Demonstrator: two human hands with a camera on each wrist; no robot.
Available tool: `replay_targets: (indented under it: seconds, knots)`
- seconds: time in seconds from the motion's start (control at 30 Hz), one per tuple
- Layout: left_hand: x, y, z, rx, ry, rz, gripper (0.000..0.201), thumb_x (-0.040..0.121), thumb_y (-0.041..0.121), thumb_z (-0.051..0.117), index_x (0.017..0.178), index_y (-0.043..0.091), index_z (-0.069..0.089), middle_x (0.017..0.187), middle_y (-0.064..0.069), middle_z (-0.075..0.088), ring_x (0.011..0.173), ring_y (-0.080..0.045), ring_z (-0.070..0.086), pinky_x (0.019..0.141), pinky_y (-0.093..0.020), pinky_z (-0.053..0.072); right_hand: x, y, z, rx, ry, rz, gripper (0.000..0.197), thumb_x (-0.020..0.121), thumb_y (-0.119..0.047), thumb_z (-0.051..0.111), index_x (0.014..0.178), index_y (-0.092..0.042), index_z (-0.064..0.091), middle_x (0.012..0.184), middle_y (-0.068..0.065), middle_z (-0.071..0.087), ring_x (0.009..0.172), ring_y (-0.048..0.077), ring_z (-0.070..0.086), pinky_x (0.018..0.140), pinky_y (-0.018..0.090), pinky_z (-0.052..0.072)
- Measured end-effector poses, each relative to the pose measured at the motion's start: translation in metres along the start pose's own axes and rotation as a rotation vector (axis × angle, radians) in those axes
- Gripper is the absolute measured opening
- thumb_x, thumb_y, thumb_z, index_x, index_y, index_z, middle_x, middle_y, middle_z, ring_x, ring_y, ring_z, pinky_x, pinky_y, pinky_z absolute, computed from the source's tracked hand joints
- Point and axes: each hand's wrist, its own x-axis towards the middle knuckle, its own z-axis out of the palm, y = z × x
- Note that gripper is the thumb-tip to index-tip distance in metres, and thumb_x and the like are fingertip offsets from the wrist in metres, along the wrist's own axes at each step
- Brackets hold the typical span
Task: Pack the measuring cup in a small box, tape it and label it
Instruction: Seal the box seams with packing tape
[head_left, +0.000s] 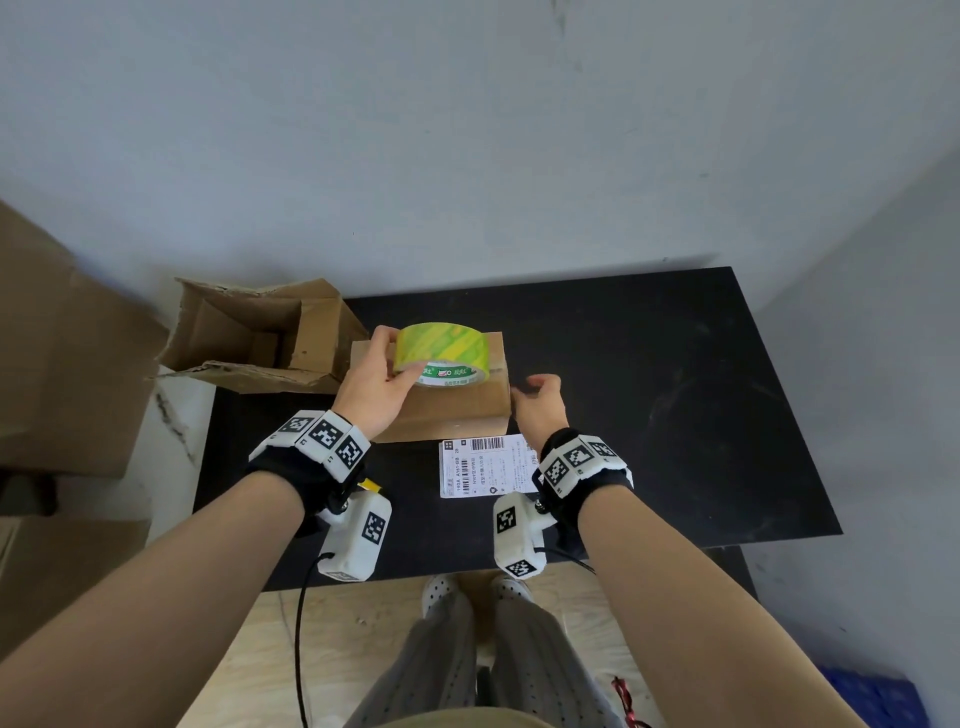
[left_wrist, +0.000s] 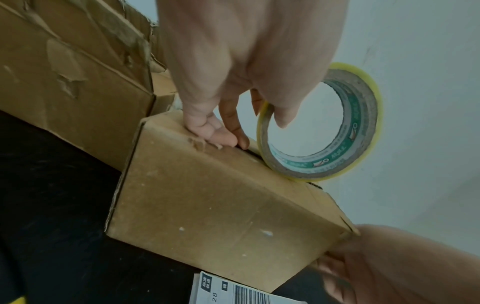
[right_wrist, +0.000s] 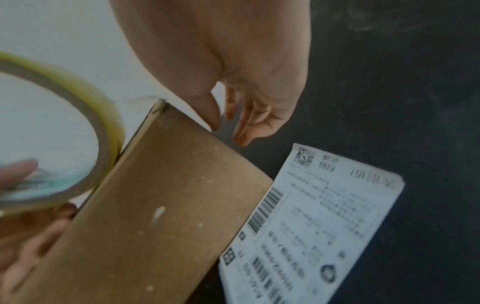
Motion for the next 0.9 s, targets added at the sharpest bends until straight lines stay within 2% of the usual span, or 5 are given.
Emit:
replay_targets:
  seconds: [0.17, 0.27, 0.37, 0.7, 0.9]
  knots:
    - [0.0, -0.001, 0.0, -0.001, -0.008, -0.014, 0.028, 0.093, 0.027, 0.055, 0.115, 0.014, 0.044, 0.111, -0.006, 0.062, 0.099, -0.024, 0.062, 0.087, -0.04, 0.05, -0.012, -0.01, -0.013, 0.037, -0.105, -0.303, 0.065, 0.077, 0.018, 0.045, 0.136, -0.007, 0.038, 0.134, 0.012, 0.048, 0.122, 0.02, 0.048, 0.1, 0.034, 0.043]
    - [-0.001, 0.0, 0.001, 0.003, -0.008, -0.023, 0.027, 0.093, 0.024, 0.054, 0.116, 0.013, 0.045, 0.11, -0.004, 0.062, 0.099, -0.021, 0.061, 0.083, -0.033, 0.046, -0.011, -0.02, -0.021, -0.171, -0.38, -0.366, 0.102, 0.071, -0.003, 0.076, 0.149, -0.013, 0.011, 0.152, 0.006, 0.025, 0.139, 0.019, 0.028, 0.111, 0.034, 0.033]
    - [-0.004, 0.003, 0.002, 0.004, 0.009, -0.015, 0.026, 0.094, 0.019, 0.053, 0.117, 0.01, 0.045, 0.105, -0.001, 0.058, 0.095, -0.018, 0.057, 0.079, -0.027, 0.04, -0.002, -0.029, -0.02, -0.662, -0.418, -0.493, 0.133, 0.055, -0.025, 0.09, 0.15, -0.018, -0.002, 0.158, -0.004, 0.0, 0.146, 0.014, 0.002, 0.117, 0.037, 0.016]
    - [-0.005, 0.006, 0.0, 0.197, 0.046, 0.003, 0.026, 0.095, 0.024, 0.048, 0.12, 0.015, 0.044, 0.098, -0.001, 0.057, 0.091, -0.021, 0.057, 0.074, -0.032, 0.042, 0.008, -0.035, -0.026, -0.78, -0.349, -0.619, 0.111, 0.054, -0.028, 0.088, 0.144, -0.018, 0.022, 0.148, -0.004, 0.027, 0.132, 0.018, 0.036, 0.109, 0.046, 0.032]
    - [-0.01, 0.005, 0.0, 0.527, 0.126, -0.121, 0.045, 0.091, 0.043, 0.047, 0.132, 0.026, 0.041, 0.131, -0.017, 0.035, 0.121, -0.036, 0.033, 0.098, -0.045, 0.036, 0.007, -0.038, -0.027, -0.773, -0.361, -0.612, 0.109, 0.056, -0.027, 0.088, 0.142, -0.019, 0.023, 0.145, -0.005, 0.029, 0.127, 0.018, 0.04, 0.109, 0.046, 0.034]
